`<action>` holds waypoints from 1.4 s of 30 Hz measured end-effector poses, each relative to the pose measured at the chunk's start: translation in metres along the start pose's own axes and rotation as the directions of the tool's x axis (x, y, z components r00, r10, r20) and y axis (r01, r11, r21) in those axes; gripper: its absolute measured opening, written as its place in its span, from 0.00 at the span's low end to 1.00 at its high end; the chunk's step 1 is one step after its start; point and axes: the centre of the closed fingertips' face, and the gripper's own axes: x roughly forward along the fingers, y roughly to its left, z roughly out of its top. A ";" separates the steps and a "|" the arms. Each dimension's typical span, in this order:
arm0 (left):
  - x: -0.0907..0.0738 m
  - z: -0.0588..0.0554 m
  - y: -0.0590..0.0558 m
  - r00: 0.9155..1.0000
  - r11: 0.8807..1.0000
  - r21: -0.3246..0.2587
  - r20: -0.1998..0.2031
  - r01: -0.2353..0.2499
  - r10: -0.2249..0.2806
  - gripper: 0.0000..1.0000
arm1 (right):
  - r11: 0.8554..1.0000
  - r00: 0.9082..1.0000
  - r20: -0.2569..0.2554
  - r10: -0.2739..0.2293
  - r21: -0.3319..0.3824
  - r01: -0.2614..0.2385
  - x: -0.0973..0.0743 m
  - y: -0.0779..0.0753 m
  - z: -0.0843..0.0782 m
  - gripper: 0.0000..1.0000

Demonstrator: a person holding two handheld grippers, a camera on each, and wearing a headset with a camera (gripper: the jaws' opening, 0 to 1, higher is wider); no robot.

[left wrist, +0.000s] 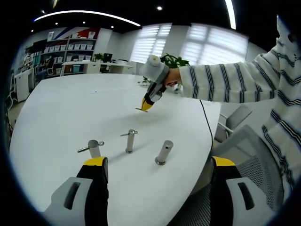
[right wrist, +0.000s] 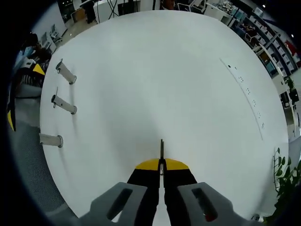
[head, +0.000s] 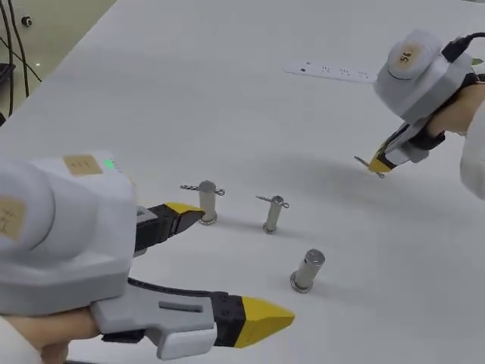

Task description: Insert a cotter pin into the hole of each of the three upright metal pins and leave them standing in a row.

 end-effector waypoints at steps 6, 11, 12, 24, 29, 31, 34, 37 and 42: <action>0.005 0.003 0.006 1.000 1.000 0.010 -0.017 -0.026 0.026 0.87 | 0.998 0.994 0.098 -0.045 -0.049 0.050 -0.022 0.006 0.007 0.00; 0.007 0.010 0.012 0.999 0.999 -0.013 -0.010 -0.038 0.038 0.81 | 0.994 0.986 0.149 -0.077 -0.067 0.088 -0.042 0.013 0.010 0.00; 0.007 0.013 0.014 0.999 0.999 -0.017 -0.005 -0.040 0.040 0.81 | 0.992 0.982 0.168 -0.085 -0.081 0.100 -0.045 0.015 0.012 0.00; 0.021 0.037 0.017 1.000 1.000 -0.016 0.025 -0.012 0.012 0.76 | 0.973 0.942 0.320 -0.105 -0.162 0.164 -0.078 0.050 0.031 0.00; 0.031 0.044 0.017 1.000 0.999 0.037 0.003 0.000 0.000 0.71 | 0.968 0.926 0.363 -0.103 -0.178 0.177 -0.089 0.072 0.034 0.00; 0.035 0.050 0.017 1.000 0.999 0.045 0.007 0.005 -0.006 0.70 | 0.966 0.923 0.370 -0.105 -0.182 0.183 -0.091 0.077 0.036 0.00; 0.042 0.061 0.015 0.999 0.998 0.049 0.024 0.027 -0.029 0.65 | 0.961 0.911 0.398 -0.106 -0.193 0.197 -0.096 0.088 0.038 0.00; 0.049 0.072 0.014 0.998 0.999 0.027 0.048 0.044 -0.046 0.60 | 0.956 0.902 0.419 -0.102 -0.210 0.206 -0.099 0.100 0.040 0.00; 0.063 0.084 0.016 0.994 0.998 -0.007 0.086 0.065 -0.064 0.55 | 0.950 0.886 0.455 -0.086 -0.230 0.210 -0.103 0.120 0.045 0.00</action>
